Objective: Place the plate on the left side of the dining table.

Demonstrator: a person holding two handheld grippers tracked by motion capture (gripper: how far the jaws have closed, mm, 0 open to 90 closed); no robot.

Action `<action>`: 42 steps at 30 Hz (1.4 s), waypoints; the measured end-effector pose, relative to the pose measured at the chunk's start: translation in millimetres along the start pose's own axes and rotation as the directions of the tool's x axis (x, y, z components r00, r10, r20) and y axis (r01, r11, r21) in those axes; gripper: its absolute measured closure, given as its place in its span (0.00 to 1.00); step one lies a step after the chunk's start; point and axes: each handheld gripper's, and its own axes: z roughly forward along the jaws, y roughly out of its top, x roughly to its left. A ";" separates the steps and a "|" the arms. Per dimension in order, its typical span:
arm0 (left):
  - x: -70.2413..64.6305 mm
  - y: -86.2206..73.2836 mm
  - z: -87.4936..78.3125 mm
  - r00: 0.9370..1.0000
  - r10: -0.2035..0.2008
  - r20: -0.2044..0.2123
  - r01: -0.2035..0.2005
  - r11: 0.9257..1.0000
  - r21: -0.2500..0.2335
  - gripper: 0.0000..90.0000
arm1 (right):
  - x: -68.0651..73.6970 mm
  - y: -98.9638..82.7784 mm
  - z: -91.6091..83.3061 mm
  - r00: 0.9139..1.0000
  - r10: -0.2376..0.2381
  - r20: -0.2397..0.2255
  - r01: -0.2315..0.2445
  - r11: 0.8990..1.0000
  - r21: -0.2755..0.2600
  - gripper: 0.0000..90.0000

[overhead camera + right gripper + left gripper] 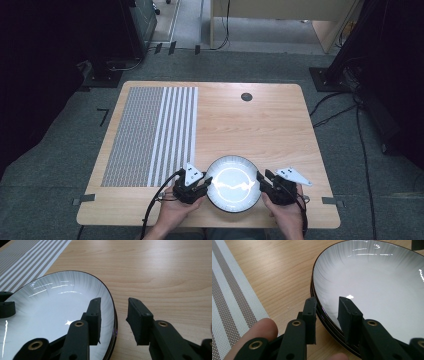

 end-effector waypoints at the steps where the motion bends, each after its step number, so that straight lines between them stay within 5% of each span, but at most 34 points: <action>1: -0.2 -0.1 -0.1 1.000 0.000 -0.001 0.000 1.000 0.000 0.77 | -0.8 0.0 0.3 1.000 0.008 0.000 -0.008 1.000 0.007 0.73; 9: -0.6 -0.1 -0.5 1.000 -0.007 -0.008 0.007 1.000 -0.005 0.79 | 0.3 -6.0 6.9 0.999 0.016 -0.050 -0.014 0.999 0.045 0.79; 20: -1.4 -0.5 -0.8 1.000 -0.004 -0.016 0.004 1.000 -0.012 0.80 | 1.2 -10.0 9.1 1.000 -0.025 -0.014 0.025 0.998 0.052 0.88; 42: -2.3 -2.0 -0.7 1.000 -0.007 -0.025 0.006 1.000 -0.025 0.82 | -11.2 -5.3 3.1 0.989 0.135 -0.066 -0.132 0.990 0.043 0.99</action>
